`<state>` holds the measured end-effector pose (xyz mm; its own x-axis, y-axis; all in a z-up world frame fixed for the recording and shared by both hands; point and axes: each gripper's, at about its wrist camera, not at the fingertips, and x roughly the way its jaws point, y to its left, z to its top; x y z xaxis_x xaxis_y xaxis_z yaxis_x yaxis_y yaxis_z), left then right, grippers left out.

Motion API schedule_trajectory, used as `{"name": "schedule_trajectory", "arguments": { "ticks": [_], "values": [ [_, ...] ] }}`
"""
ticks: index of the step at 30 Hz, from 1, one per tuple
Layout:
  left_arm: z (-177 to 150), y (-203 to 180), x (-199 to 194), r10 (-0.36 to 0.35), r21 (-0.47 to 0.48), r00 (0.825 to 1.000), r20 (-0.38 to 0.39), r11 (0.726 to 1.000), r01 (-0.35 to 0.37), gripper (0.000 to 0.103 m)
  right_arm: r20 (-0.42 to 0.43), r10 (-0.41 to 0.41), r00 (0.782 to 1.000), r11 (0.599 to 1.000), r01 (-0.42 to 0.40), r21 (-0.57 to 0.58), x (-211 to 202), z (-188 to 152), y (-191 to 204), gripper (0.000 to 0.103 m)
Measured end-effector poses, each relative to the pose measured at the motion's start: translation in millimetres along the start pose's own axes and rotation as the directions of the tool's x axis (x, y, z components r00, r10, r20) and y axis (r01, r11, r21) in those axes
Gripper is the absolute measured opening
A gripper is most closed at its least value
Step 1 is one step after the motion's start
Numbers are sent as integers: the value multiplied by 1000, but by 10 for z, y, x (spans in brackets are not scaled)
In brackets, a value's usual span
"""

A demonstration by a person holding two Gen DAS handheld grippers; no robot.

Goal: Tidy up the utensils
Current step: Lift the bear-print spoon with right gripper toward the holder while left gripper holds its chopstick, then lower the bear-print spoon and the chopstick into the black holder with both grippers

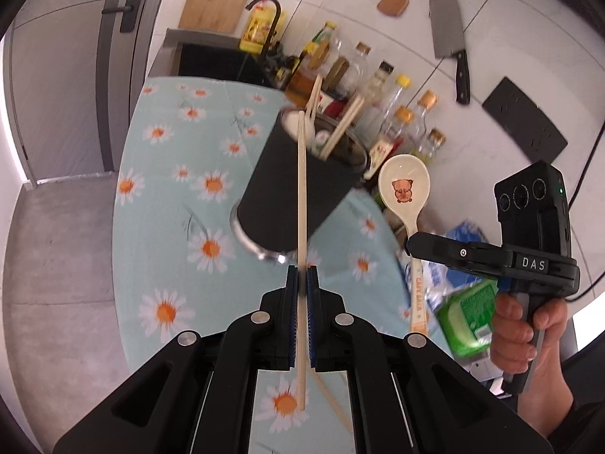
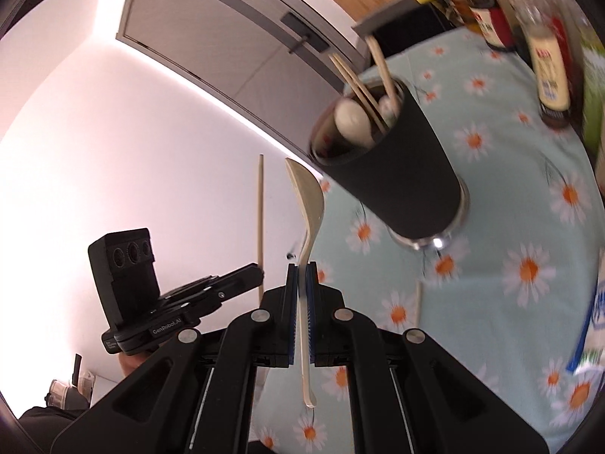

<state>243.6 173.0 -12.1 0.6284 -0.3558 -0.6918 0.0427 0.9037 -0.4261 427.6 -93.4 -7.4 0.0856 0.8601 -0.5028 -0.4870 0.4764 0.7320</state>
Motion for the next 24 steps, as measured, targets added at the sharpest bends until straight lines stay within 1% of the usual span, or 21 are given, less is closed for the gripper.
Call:
{"name": "schedule_trajectory", "arguments": {
  "ticks": [5, 6, 9, 13, 16, 18, 20, 22, 24],
  "values": [
    [278, -46, -51, -29, 25, 997, 77, 999, 27, 3, 91, 20, 996, 999, -18, -27, -69, 280, 107, 5],
    [365, -56, -65, -41, 29, 994, 103, 999, 38, 3, 127, 9, 992, 1000, -6, -19, -93, 355, 116, 5],
    [539, -72, -88, -75, 32, 986, 147, 997, 71, 3, 190, 11, 982, 1000, -9, -12, -151, 494, 156, 5],
    [765, -130, -100, -100, 63, 973, 208, 994, 88, 3, 272, 11, 962, 1000, -8, -11, -212, 697, 191, 5],
    [947, -172, -118, -121, 83, 957, 264, 991, 103, 3, 313, 4, 950, 999, 7, -33, -211, 835, 217, 5],
    [1073, -205, -138, -134, 91, 941, 311, 990, 111, 3, 351, -5, 936, 999, 24, -49, -227, 911, 238, 5],
    [1168, -224, -142, -155, 86, 929, 337, 987, 133, 3, 391, -10, 920, 998, 35, -57, -231, 964, 241, 5],
    [1238, -254, -153, -164, 102, 913, 373, 986, 135, 3, 443, -18, 896, 995, 57, -76, -230, 1024, 247, 6],
    [1283, -275, -134, -181, 125, 894, 409, 982, 141, 3, 475, -17, 880, 995, 62, -79, -223, 1069, 222, 6]
  ]
}}
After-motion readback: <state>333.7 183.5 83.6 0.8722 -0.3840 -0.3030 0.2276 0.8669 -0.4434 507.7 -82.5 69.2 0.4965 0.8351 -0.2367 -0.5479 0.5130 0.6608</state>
